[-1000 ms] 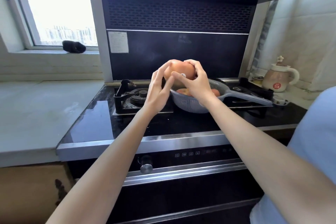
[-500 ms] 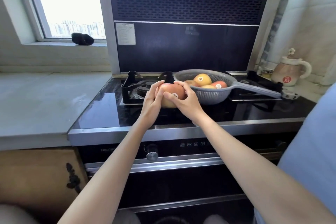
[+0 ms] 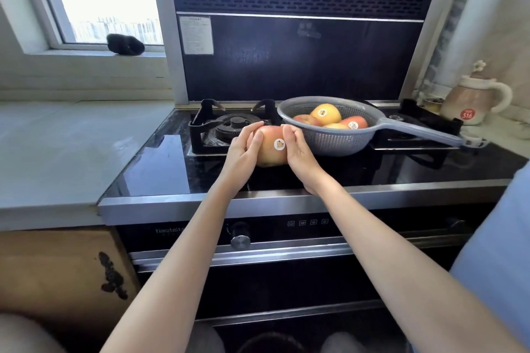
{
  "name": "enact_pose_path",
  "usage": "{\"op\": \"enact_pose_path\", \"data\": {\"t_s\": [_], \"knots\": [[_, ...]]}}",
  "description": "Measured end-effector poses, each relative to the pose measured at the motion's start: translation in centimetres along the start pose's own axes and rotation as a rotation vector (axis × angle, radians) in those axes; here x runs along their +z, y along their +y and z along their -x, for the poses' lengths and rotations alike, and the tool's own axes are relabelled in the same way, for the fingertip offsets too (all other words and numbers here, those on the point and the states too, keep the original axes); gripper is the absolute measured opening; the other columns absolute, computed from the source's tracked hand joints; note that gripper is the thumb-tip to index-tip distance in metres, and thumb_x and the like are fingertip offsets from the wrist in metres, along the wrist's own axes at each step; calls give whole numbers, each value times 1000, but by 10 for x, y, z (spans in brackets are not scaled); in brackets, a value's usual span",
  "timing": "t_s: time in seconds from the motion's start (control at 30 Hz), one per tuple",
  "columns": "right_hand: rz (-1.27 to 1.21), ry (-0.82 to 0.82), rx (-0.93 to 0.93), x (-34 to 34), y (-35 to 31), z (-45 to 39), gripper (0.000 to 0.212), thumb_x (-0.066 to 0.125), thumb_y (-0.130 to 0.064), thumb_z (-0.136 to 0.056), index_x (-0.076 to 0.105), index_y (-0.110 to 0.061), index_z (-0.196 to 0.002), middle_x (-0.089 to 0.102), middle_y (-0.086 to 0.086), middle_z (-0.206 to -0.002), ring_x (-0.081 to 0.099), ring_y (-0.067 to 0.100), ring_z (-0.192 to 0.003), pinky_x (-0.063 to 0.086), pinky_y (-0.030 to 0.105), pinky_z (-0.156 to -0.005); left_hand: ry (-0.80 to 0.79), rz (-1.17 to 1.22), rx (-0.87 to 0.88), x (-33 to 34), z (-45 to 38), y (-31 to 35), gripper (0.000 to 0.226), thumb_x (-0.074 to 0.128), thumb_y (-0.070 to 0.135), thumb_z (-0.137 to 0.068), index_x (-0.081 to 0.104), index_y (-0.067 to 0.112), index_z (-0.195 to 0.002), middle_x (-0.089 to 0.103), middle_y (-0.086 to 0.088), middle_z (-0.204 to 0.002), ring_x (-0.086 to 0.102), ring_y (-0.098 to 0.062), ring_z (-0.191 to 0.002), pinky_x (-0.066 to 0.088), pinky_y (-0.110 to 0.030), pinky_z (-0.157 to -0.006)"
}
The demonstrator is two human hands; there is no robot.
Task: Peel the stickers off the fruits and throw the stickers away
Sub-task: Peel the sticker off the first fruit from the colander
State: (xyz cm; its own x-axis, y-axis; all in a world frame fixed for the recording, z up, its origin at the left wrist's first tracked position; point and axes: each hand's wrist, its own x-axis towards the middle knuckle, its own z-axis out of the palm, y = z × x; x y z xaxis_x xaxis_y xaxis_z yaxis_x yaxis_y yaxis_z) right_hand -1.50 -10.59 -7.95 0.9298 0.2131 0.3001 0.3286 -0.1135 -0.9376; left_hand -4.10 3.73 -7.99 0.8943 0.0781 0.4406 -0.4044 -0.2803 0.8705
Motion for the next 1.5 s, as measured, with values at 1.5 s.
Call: {"op": "enact_pose_path", "data": {"t_s": [1.5], "knots": [[-89,29,-4,2,-1,2,42,42,-50,-98,50,-23,-129,58,5,-131,54,21,-123,42,47,-107,62,-224,241,1,24,20,21,68,9,-87,65,19,-105,46,-5,-132,37,-21,-129,35,-39,-110]]}}
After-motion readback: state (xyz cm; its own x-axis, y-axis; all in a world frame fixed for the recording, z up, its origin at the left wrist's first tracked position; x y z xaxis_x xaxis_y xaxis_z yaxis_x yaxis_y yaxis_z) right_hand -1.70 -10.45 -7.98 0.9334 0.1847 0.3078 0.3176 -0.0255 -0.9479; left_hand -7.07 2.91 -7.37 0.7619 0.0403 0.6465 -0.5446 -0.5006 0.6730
